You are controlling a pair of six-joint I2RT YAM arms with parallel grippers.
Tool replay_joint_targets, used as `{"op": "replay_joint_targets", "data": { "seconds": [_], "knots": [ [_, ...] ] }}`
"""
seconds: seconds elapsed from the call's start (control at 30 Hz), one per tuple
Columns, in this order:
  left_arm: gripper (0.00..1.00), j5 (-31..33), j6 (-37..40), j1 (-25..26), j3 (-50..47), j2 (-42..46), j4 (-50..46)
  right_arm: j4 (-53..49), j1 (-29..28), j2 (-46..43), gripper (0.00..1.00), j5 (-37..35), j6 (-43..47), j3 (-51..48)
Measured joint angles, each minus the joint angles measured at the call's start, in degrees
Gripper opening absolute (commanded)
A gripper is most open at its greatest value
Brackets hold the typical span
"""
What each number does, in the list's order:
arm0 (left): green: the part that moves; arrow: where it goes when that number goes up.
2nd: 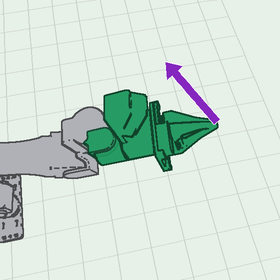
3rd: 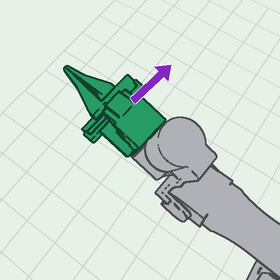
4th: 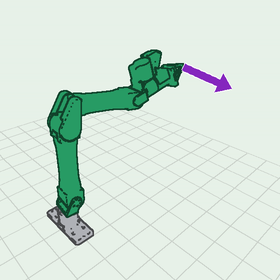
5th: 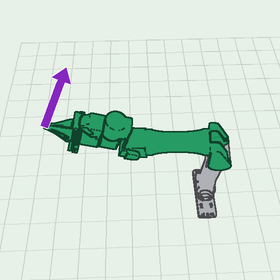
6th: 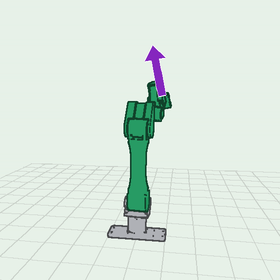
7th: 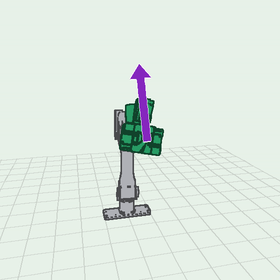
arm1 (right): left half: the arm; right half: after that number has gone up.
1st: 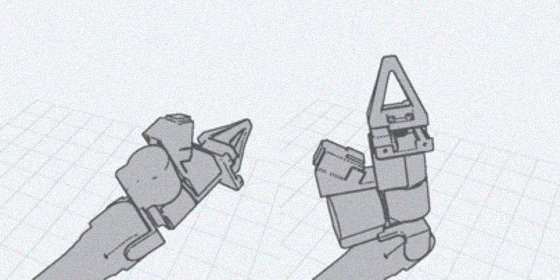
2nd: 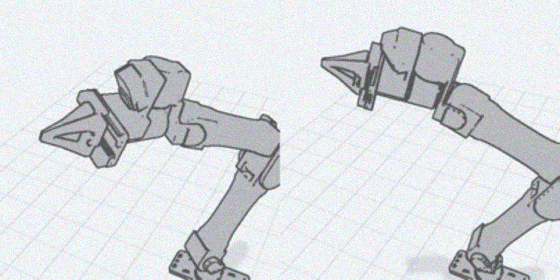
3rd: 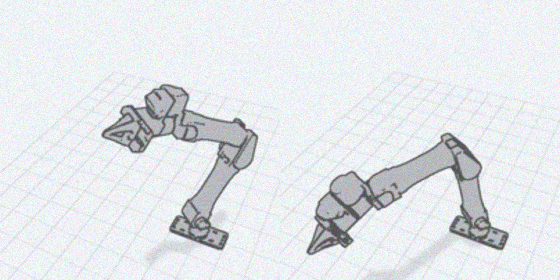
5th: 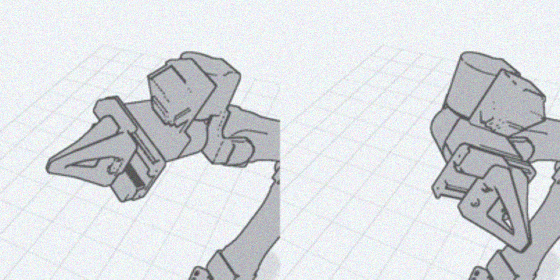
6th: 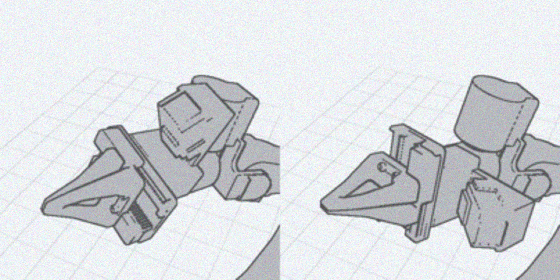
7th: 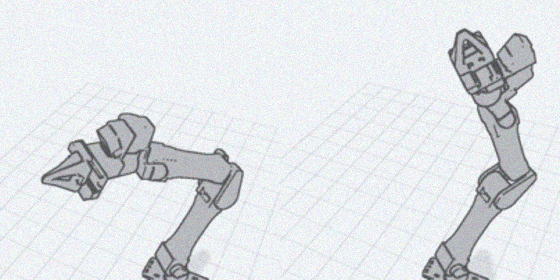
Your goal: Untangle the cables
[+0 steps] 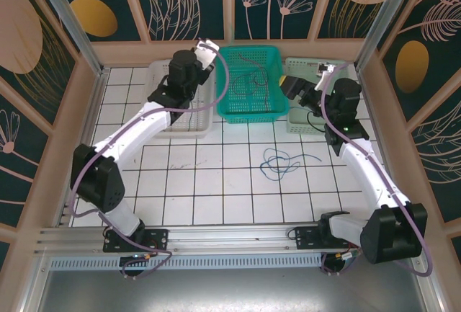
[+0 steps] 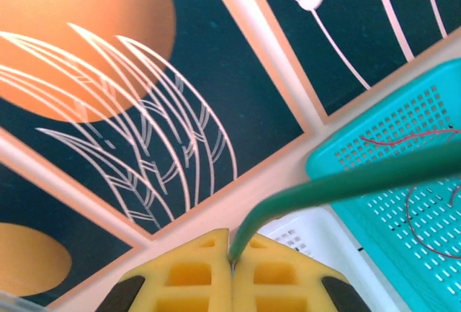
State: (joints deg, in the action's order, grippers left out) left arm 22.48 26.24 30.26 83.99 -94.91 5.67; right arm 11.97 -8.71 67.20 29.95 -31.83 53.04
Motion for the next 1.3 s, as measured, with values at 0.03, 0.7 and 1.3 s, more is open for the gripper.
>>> {"op": "replay_joint_targets", "data": {
  "seconds": [0.03,0.7,1.3],
  "knots": [
    [0.0,0.22,-0.9,-0.22,0.44,0.63,-1.55,0.02,0.17,0.0,0.81,0.02,0.0,-0.22],
    [0.0,-17.88,-21.44,-16.28,9.64,-12.22,-33.05,0.07,3.17,-0.02,0.82,2.16,-0.79,-2.67],
    [0.74,-25.18,-25.66,-16.87,18.99,-26.56,-45.77,-7.52,9.01,-0.44,0.8,2.54,0.04,-7.13]
  ]
}}
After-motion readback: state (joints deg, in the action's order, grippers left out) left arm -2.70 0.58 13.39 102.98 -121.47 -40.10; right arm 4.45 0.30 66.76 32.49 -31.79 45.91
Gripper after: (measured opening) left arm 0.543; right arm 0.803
